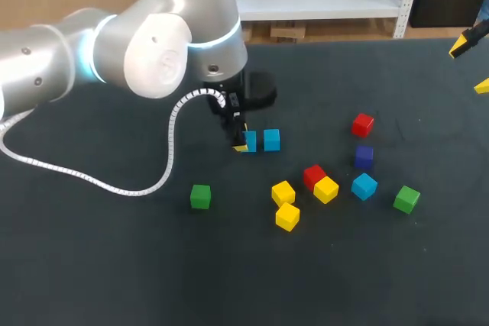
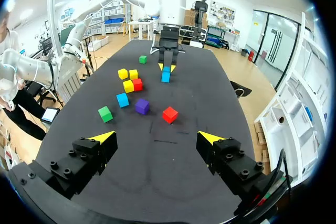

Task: Place the blue cubes, place green cubes on the blue cubes, place the yellow cubes on the green cubes, then place the red cubes on the yellow cubes, and place purple cube on the red cubes.

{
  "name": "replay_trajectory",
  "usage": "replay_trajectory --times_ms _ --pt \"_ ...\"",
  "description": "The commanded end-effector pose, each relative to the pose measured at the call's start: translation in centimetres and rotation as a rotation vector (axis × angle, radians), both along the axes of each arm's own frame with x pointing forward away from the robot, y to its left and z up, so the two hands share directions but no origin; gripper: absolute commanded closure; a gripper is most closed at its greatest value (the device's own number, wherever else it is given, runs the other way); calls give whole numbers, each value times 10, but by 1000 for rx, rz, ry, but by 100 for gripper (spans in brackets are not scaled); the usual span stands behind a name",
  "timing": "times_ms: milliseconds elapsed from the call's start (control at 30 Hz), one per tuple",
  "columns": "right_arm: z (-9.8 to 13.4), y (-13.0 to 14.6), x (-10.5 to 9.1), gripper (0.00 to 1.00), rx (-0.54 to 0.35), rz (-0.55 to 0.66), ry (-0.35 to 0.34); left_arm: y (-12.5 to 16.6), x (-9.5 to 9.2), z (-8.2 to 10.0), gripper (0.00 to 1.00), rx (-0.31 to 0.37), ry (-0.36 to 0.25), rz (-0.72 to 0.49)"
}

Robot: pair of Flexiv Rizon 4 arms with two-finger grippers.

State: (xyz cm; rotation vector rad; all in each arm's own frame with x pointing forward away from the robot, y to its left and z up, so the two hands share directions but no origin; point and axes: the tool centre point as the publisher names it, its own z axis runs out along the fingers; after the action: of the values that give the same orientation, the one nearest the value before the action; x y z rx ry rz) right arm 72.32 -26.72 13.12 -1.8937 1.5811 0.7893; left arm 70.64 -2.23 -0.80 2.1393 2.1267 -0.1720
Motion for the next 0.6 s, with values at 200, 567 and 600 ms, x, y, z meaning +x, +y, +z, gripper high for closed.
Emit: replay_trajectory --times_ms 200,567,600 --pt "0 0 -1 0 0 -1 -3 12 -5 18 0 -57 23 12" --pt "0 0 -1 0 0 -1 -3 70 -30 51 0 -217 26 62" --pt "0 0 -1 0 0 -1 -3 76 -30 53 0 -222 24 60"
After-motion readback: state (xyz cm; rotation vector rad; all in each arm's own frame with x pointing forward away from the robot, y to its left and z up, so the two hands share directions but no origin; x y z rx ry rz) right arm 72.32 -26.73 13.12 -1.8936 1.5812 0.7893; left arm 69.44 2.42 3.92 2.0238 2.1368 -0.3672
